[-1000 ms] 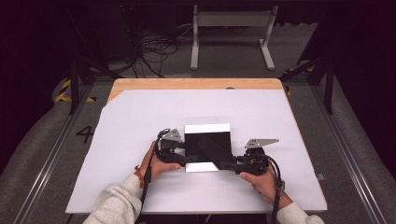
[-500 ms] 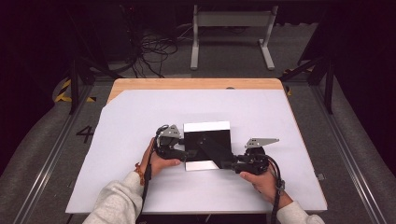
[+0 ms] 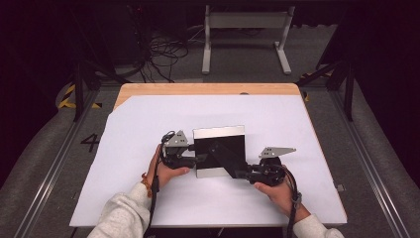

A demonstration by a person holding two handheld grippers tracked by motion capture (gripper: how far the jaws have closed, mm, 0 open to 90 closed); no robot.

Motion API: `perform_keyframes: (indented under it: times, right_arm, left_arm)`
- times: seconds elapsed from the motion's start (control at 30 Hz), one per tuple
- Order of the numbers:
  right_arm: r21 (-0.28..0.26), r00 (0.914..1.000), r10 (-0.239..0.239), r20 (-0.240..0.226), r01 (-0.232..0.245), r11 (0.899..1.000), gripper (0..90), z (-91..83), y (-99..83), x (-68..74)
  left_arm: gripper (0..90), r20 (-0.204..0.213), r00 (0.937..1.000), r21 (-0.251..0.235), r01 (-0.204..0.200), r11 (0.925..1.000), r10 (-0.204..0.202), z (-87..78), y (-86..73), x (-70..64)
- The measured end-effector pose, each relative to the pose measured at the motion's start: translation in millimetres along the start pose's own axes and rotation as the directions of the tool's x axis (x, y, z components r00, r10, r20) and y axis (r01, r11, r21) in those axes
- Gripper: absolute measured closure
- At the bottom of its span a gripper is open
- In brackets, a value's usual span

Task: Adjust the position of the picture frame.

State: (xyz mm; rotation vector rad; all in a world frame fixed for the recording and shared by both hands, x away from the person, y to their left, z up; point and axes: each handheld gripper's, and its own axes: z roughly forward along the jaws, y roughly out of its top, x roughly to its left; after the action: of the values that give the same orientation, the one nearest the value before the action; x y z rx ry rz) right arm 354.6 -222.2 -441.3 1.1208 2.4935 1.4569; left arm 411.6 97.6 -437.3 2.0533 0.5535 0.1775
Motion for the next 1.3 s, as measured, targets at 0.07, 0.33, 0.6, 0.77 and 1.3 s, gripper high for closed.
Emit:
perform_keyframes:
  times: [0.07, 0.33, 0.6, 0.77, 1.3]
  right_arm:
    - [0.002, 1.0, -0.007, -0.001, 0.007, 1.0, 65.5, -0.2, -0.3, -0.4]
    - [-0.004, 0.9998, -0.008, -0.015, 0.008, 1.0, 65.4, -0.5, 0.2, -0.3]
    - [0.005, 0.9995, -0.029, -0.01, 0.029, 1.0, 65.4, -2.0, -0.1, 1.5]
    - [0.009, 0.9993, -0.036, 0.008, 0.036, 0.999, 65.5, -1.6, 0.5, 1.5]
    - [0.013, 0.9984, -0.047, 0.033, 0.046, 0.999, 66.3, -0.8, 0.5, 1.8]
  left_arm:
    - [51.1, 0.012, 0.9999, -0.005, 0.01, 0.9999, -0.009, 0.6, -0.9, 0.0]
    - [45.5, 0.088, 0.9961, 0.094, -0.001, 0.9955, -0.008, 14.5, -10.8, -0.1]
    - [51.1, 0.101, 0.9948, 0.081, -0.001, 0.9967, -0.007, 13.4, -13.9, -0.7]
    - [53.4, 0.067, 0.9977, 0.063, -0.006, 0.998, 0.002, 12.8, -12.4, -2.5]
    - [54.3, 0.021, 0.9993, 0.058, -0.033, 0.9978, 0.032, 12.6, -8.8, -5.5]
